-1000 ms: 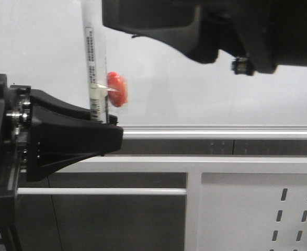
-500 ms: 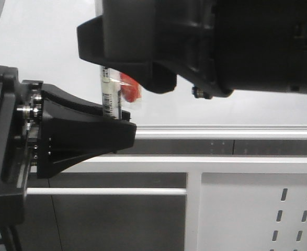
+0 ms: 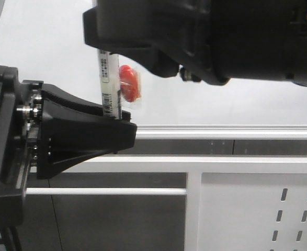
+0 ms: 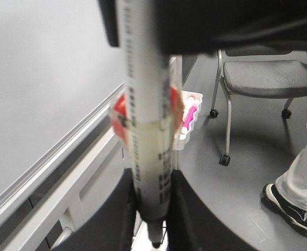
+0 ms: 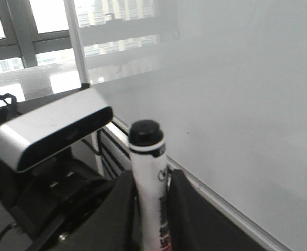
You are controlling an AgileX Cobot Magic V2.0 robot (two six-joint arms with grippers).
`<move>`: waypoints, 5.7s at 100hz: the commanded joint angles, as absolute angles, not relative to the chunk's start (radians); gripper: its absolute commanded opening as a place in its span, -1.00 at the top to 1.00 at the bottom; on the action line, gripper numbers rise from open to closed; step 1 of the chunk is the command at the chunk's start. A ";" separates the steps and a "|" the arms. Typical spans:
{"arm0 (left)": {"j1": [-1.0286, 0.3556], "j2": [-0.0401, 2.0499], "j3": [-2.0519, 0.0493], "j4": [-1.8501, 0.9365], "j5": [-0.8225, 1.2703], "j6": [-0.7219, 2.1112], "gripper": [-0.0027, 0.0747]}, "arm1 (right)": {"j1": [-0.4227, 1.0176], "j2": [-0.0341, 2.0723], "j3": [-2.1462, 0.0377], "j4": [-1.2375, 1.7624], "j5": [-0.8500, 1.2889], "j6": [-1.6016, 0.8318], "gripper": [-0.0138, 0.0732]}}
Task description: Write number 1 on whiteboard
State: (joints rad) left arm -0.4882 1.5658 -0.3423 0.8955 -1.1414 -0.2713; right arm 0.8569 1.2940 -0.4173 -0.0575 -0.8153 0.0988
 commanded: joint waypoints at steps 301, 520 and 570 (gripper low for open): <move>-0.495 1.470 -0.100 0.480 -1.355 -0.283 -0.32 | 0.756 1.277 -0.450 -0.229 -1.018 -0.755 0.85; -0.495 1.470 -0.100 0.343 -1.361 -0.237 -0.29 | 0.707 1.394 -0.561 -0.245 -0.926 -1.303 0.85; -0.495 1.470 -0.100 0.343 -1.361 -0.237 -0.29 | 0.695 1.415 -0.569 -0.245 -0.947 -1.303 0.85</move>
State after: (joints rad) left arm -0.4917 1.4917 -0.0885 0.3598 -1.1437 -0.2388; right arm 0.7032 1.4365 -0.5344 -0.2551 -0.8552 -1.2973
